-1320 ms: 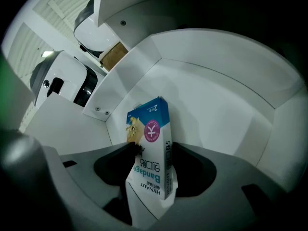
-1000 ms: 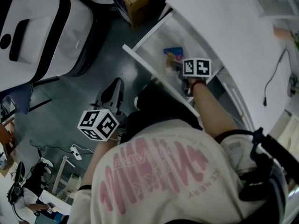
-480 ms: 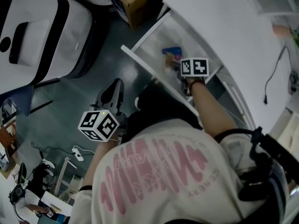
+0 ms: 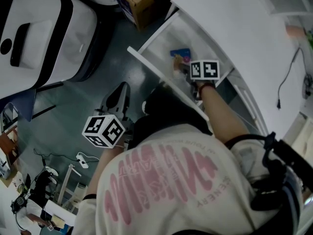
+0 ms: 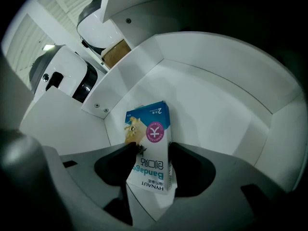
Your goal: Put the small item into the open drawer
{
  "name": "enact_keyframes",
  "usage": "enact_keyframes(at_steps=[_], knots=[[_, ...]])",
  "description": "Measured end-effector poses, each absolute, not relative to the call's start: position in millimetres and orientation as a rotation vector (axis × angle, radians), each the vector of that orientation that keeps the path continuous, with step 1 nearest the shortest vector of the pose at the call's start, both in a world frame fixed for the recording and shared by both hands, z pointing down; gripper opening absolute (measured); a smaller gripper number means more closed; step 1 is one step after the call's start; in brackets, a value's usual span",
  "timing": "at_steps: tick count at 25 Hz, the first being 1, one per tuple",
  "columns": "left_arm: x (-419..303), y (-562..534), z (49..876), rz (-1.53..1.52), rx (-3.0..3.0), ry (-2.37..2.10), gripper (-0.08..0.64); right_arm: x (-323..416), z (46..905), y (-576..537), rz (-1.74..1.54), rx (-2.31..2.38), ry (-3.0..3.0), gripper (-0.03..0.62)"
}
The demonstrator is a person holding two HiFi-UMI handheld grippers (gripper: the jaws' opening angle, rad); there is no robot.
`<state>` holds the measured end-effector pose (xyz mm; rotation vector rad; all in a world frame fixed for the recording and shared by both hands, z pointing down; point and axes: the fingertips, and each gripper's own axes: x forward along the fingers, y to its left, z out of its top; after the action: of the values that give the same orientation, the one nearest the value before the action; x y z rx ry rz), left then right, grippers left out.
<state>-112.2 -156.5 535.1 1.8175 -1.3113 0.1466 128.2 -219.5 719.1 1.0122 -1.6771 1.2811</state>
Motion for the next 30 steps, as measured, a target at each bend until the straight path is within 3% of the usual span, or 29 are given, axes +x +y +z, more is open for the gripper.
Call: enact_keyframes(at_steps=[14, 25, 30], knots=[[-111, -167, 509, 0.168, 1.918, -1.277, 0.03, 146, 682, -217, 1.214, 1.089, -1.673, 0.247], [-80, -175, 461, 0.096, 2.087, -1.179, 0.03, 166, 580, -200, 1.077, 1.322, -1.738, 0.112], [-69, -171, 431, 0.055, 2.161, -1.145, 0.031, 158, 538, -182, 1.067, 1.419, -1.823, 0.088]])
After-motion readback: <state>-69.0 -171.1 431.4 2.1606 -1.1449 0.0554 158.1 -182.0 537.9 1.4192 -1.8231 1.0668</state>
